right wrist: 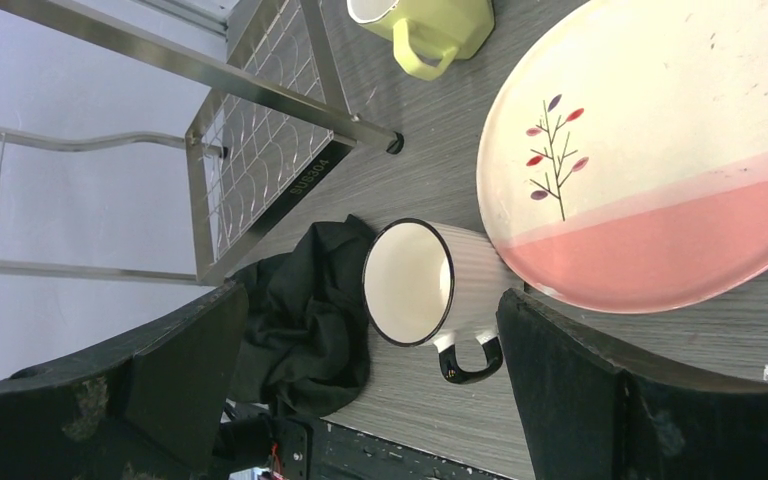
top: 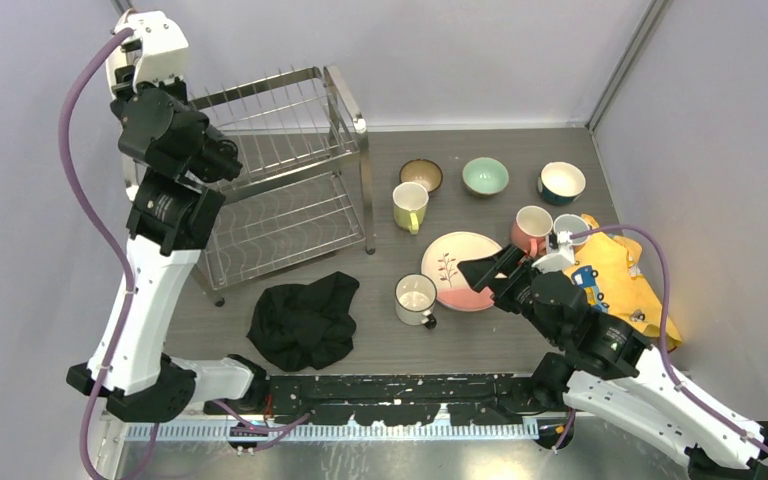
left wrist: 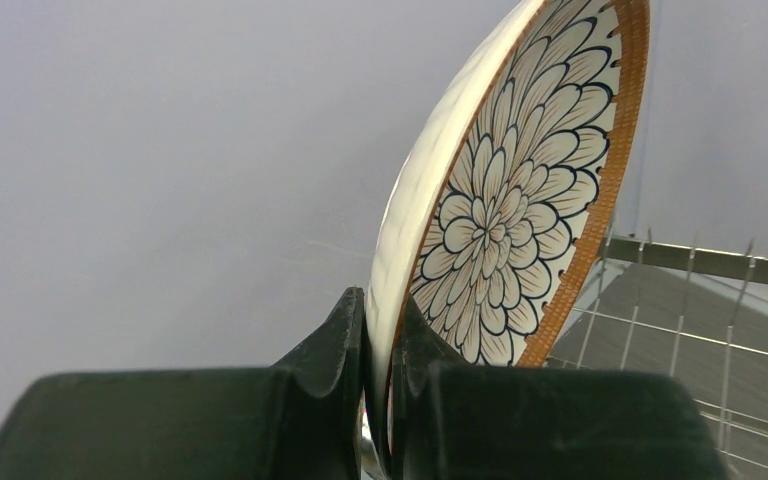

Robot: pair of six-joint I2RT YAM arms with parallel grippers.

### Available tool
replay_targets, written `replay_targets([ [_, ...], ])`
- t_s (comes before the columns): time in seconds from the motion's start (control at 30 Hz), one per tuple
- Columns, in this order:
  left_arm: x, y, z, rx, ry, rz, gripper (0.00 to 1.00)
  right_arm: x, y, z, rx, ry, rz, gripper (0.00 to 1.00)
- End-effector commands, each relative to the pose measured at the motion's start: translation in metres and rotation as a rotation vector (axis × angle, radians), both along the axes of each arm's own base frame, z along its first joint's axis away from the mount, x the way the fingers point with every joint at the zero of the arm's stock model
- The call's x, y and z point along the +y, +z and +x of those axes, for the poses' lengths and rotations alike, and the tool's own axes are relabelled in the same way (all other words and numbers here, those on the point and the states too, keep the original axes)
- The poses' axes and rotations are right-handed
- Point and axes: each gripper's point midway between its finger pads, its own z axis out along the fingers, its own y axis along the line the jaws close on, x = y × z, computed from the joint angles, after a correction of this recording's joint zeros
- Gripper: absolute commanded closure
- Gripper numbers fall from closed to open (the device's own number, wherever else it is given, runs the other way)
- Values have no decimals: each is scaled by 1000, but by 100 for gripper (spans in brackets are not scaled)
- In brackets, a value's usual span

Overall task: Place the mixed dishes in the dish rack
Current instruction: Insert the plate into the dish rack.

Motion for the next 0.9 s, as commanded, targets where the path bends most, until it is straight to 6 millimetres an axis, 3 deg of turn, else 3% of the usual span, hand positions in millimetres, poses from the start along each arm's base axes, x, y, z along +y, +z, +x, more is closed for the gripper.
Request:
replay_targets([
  [0.0,11,12,-4,-56,13,-22,100,-7,13,1,-49,-17,1,0],
  [0.47,38,-17,-1,74,112,-7,100,-14,28,-4,-100,-4,12,0],
  [0.87,58,-67,17,187,98,-147,100,-18,31,-5,-104,-8,-1,0],
])
